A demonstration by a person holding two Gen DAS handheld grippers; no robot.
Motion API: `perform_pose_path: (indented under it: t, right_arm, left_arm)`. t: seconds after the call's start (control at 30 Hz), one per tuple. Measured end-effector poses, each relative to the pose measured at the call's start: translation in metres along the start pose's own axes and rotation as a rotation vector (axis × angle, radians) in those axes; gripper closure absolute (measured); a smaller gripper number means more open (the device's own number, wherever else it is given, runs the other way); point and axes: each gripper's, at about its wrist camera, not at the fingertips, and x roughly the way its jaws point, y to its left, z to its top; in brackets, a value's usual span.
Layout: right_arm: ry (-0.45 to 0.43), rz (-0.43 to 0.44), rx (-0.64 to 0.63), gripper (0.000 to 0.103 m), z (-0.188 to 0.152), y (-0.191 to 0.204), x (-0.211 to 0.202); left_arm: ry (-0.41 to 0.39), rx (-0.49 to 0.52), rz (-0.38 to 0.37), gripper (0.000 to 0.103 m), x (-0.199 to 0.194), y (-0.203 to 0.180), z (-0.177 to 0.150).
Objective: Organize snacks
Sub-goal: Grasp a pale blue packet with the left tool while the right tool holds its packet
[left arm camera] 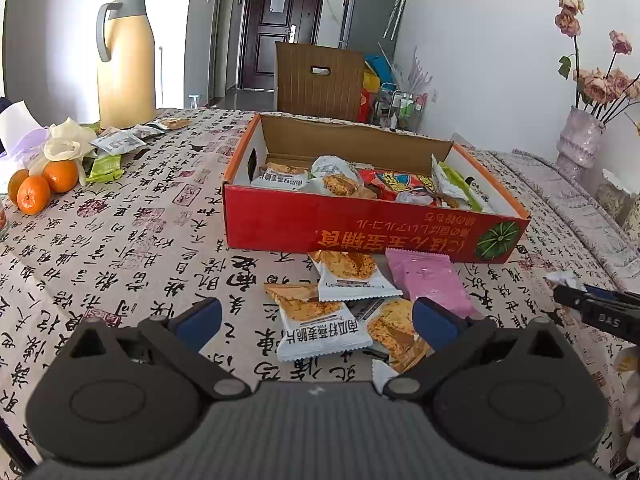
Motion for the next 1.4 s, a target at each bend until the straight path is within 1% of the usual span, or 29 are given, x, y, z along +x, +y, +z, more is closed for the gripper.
perform_pose_path:
  t: [0.17, 0.33, 0.47, 0.57, 0.7, 0.8, 0.93, 1.0, 1.03, 1.07, 1.27, 1.4]
  right_arm:
    - [-0.085, 0.029, 0.066, 0.063, 0.0, 0.005, -0.029]
    - [-0.119, 0.029, 0.12, 0.063, -0.006, 0.007, -0.042]
    - [-0.14, 0.03, 0.153, 0.063, -0.016, 0.009, -0.05]
    - [-0.142, 0.041, 0.16, 0.063, -0.024, 0.011, -0.055]
    - [-0.134, 0.067, 0.158, 0.063, -0.031, 0.015, -0.058]
    - [-0.125, 0.092, 0.159, 0.063, -0.036, 0.018, -0.057]
    - [-0.11, 0.126, 0.164, 0.063, -0.046, 0.022, -0.057]
    - [-0.106, 0.143, 0.167, 0.063, -0.049, 0.023, -0.056]
    - [-0.104, 0.154, 0.169, 0.063, -0.051, 0.023, -0.056]
    - [-0.101, 0.159, 0.17, 0.063, -0.052, 0.023, -0.055]
    - [-0.084, 0.158, 0.176, 0.063, -0.054, 0.021, -0.05]
    - [-0.079, 0.157, 0.177, 0.063, -0.056, 0.022, -0.05]
  left_arm:
    - [0.005, 0.008, -0.018, 0.0, 0.001, -0.004, -0.001]
    - [0.025, 0.022, -0.044, 0.0, 0.004, -0.015, -0.005]
    - [0.052, 0.046, -0.058, 0.0, 0.008, -0.027, -0.009]
    - [0.079, 0.058, -0.064, 0.0, 0.011, -0.037, -0.014]
    - [0.137, 0.056, -0.059, 0.0, 0.017, -0.045, -0.025]
    - [0.164, 0.05, -0.076, 0.0, 0.02, -0.05, -0.033]
    - [0.173, 0.071, -0.052, 0.0, 0.024, -0.059, -0.039]
    - [0.176, 0.078, -0.026, 0.0, 0.027, -0.063, -0.041]
    - [0.179, 0.085, -0.013, 0.003, 0.028, -0.065, -0.042]
    - [0.183, 0.089, -0.005, 0.008, 0.03, -0.067, -0.043]
    - [0.159, 0.097, 0.035, 0.016, 0.031, -0.069, -0.044]
    - [0.151, 0.096, 0.037, 0.02, 0.031, -0.067, -0.043]
